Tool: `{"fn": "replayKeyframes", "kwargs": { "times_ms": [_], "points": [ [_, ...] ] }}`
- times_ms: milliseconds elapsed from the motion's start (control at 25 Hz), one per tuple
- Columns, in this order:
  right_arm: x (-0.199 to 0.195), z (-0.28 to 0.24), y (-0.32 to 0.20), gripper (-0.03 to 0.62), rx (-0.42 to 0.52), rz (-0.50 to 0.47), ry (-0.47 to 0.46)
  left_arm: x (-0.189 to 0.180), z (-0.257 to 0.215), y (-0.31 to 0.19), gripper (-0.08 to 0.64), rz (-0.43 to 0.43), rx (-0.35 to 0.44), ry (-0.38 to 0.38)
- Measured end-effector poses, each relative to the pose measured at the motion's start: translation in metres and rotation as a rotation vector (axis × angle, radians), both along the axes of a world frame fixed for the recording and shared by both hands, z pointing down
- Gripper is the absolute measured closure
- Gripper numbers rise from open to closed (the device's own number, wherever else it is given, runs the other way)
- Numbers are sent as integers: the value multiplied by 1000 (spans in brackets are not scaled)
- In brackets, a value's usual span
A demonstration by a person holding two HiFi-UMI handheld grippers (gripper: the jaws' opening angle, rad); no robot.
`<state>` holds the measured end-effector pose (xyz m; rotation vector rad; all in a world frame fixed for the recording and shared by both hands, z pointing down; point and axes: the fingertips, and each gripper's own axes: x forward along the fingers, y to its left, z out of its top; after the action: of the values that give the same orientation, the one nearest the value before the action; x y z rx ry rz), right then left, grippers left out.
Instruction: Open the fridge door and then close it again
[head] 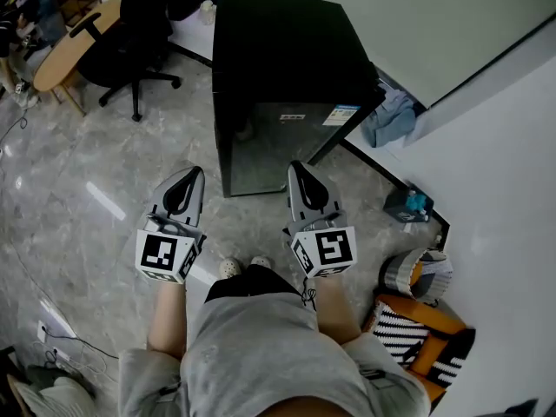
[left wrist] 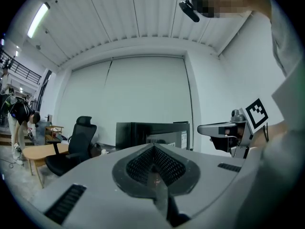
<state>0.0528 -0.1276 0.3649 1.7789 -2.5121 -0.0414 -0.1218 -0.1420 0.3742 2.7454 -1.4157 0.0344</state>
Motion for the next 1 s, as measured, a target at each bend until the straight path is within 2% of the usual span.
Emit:
{"fn": "replayKeyframes", "kwargs": {
  "times_ms": [480,880,1000],
  "points": [
    [25,55,-36,567,-139,12,3,23,60,-28,545,5,-131,-39],
    [26,80,-54,568,-187,6,-12,24,112,-56,541,22,-243,-98],
    [23,84,-58,568,-195,5,-11,24,132,-69,484,49,-284,-121]
  ]
}}
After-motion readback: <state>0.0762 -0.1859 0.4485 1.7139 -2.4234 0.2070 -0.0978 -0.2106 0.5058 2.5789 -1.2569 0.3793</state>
